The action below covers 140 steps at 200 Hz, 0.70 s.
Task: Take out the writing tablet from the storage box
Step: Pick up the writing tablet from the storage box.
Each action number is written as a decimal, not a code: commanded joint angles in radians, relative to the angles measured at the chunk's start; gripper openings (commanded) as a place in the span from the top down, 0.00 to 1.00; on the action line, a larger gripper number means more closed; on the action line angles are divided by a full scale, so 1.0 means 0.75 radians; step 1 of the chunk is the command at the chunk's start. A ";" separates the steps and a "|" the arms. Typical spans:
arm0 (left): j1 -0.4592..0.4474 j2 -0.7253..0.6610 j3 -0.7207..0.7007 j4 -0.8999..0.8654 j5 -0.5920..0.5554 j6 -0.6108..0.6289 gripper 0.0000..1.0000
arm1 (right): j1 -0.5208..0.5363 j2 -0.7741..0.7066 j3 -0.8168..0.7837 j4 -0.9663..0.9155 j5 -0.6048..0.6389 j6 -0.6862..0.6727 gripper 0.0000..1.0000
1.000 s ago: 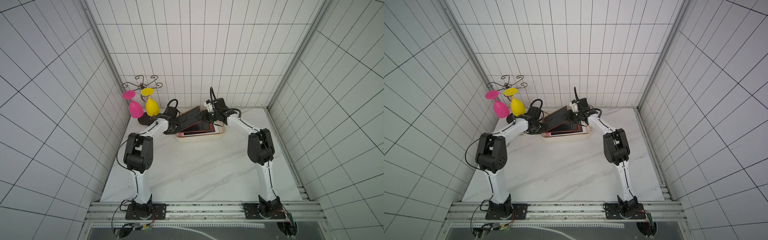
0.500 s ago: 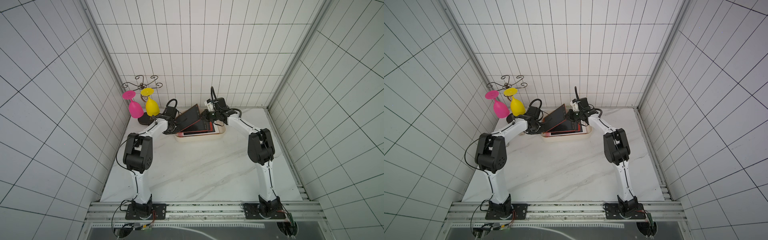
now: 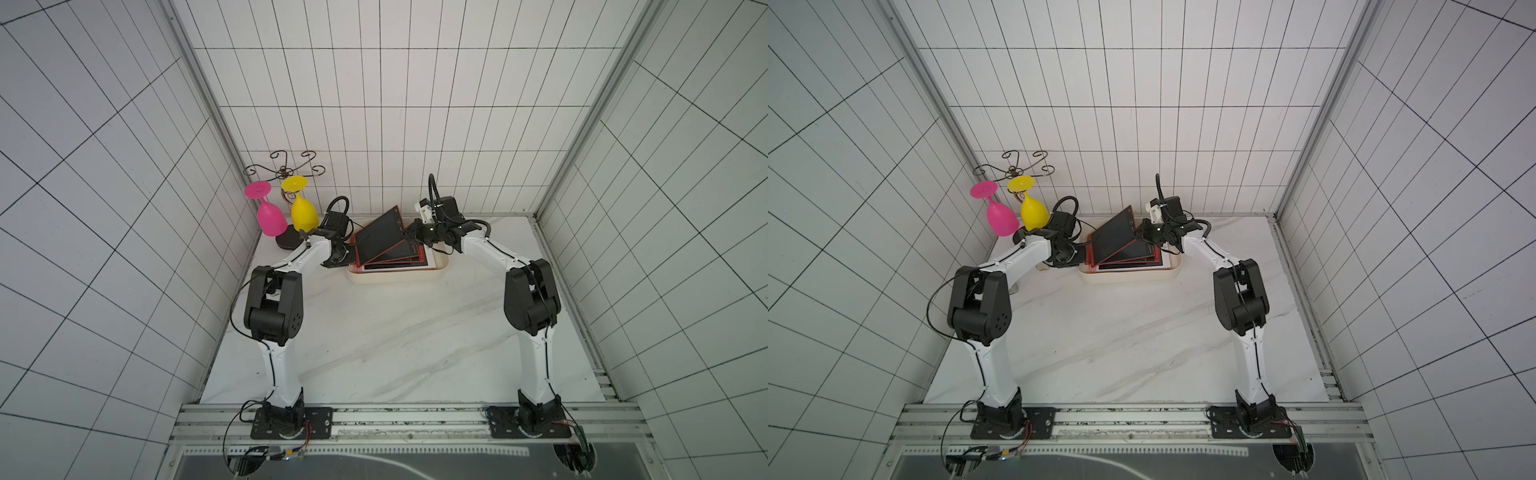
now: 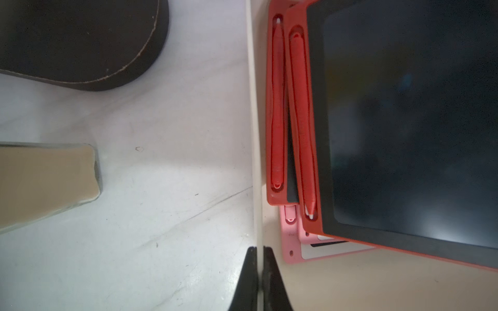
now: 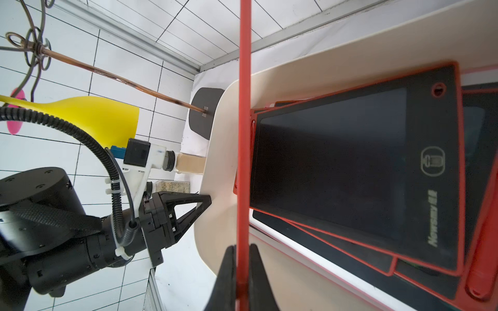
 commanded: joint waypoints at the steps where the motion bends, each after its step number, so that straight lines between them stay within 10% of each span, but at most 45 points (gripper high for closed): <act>1: 0.010 -0.046 0.071 0.043 0.003 0.022 1.00 | -0.048 -0.109 -0.115 0.155 -0.060 0.086 1.00; 140: 0.030 -0.021 0.100 0.047 0.045 0.070 1.00 | -0.531 -0.526 -0.529 0.320 -0.373 0.254 1.00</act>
